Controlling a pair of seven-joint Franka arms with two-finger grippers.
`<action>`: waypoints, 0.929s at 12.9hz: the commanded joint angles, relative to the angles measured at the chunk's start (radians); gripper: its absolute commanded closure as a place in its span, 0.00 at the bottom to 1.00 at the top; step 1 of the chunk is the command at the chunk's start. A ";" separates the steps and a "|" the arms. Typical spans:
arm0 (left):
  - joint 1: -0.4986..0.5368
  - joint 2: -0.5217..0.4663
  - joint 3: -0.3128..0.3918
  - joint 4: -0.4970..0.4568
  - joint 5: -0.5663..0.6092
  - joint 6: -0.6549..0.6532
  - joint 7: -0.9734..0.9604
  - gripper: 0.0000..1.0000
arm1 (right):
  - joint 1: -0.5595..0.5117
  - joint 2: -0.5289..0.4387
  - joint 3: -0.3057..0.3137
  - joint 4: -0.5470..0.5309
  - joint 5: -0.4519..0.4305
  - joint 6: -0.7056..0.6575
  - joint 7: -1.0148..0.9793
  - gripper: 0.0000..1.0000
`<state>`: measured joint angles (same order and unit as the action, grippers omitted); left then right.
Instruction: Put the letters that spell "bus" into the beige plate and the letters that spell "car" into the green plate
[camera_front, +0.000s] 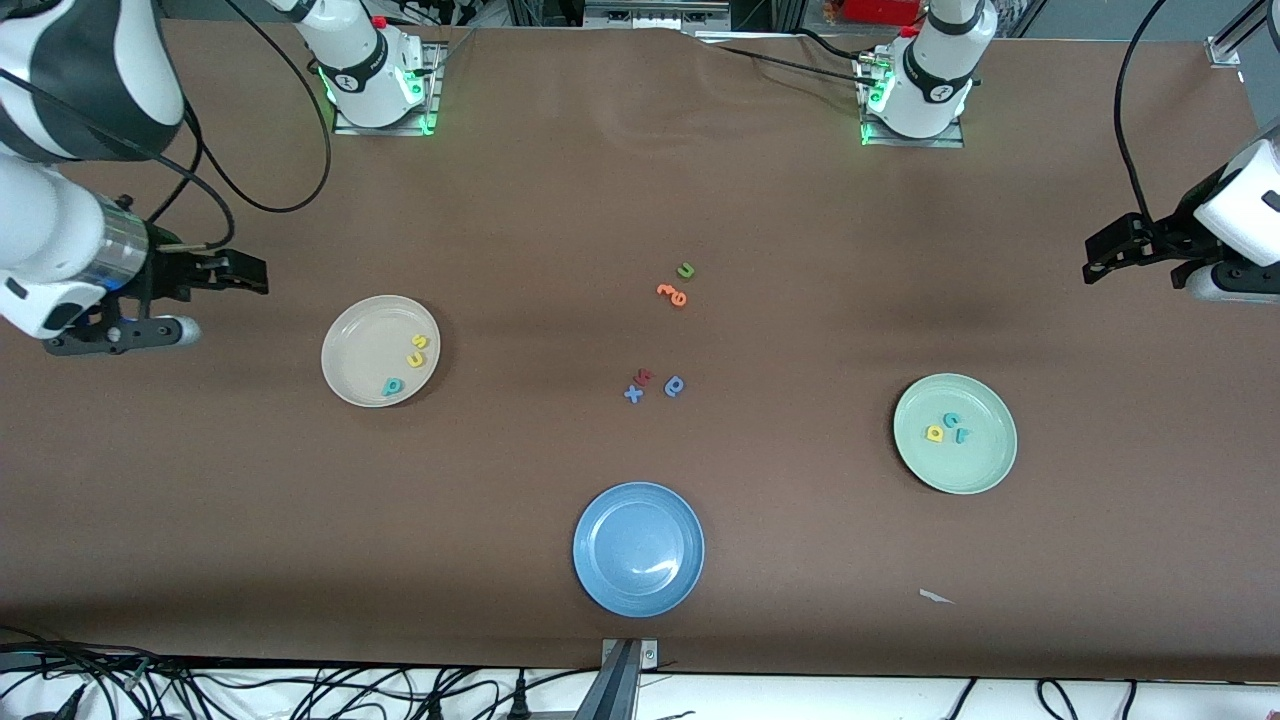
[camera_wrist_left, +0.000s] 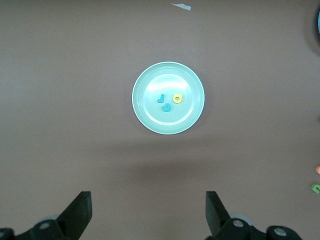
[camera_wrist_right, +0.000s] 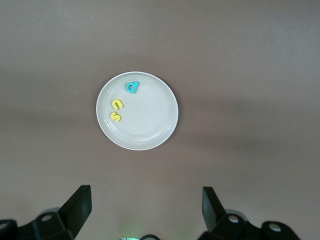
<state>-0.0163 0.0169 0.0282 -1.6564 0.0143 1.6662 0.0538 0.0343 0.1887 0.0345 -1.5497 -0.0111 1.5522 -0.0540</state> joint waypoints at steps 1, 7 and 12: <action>0.001 -0.020 0.002 -0.013 -0.013 -0.009 0.026 0.00 | 0.018 -0.055 -0.042 0.008 0.014 -0.032 -0.036 0.00; 0.001 -0.018 0.002 -0.014 -0.013 -0.009 0.024 0.00 | 0.013 -0.071 -0.044 0.013 0.005 -0.064 -0.027 0.00; 0.001 -0.017 0.001 -0.014 -0.013 -0.008 0.024 0.00 | 0.004 -0.068 -0.080 0.031 -0.027 -0.063 -0.027 0.00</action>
<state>-0.0163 0.0170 0.0281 -1.6564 0.0143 1.6652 0.0539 0.0369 0.1222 -0.0218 -1.5408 -0.0250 1.5044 -0.0708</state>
